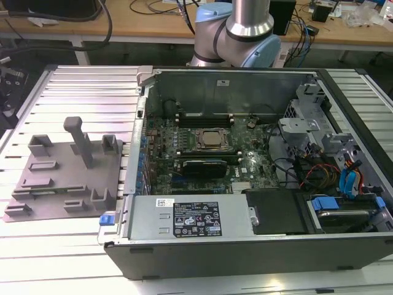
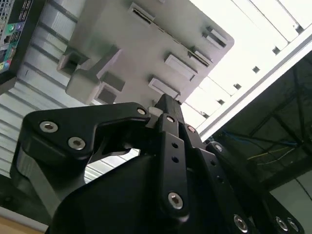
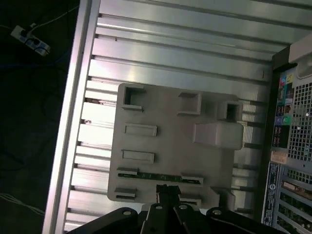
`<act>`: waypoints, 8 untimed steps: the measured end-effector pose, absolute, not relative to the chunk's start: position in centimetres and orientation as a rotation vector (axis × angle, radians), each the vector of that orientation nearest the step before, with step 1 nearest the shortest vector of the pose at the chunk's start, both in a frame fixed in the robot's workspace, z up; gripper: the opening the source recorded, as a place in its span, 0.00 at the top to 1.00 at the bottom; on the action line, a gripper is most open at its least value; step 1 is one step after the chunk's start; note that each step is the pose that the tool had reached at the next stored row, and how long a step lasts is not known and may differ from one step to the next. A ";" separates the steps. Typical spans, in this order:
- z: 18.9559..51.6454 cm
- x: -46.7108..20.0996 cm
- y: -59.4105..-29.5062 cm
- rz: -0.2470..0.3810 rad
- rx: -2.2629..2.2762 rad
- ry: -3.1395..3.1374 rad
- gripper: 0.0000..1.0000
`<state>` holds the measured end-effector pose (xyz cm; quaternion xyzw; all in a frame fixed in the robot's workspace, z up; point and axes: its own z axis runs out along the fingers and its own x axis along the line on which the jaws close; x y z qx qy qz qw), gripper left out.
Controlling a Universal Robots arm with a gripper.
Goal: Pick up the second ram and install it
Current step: 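Pick up the second ram and move it above second insertion slot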
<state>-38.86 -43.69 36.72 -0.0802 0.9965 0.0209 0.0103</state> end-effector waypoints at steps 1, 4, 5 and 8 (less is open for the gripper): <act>36.7 -38.9 -43.7 0.066 -0.303 3.106 0.92; 36.7 -38.9 -43.7 0.067 -0.378 3.099 0.92; 36.7 -38.9 -43.7 0.067 -0.402 3.096 0.92; 36.7 -38.9 -43.7 0.068 -0.479 3.086 0.92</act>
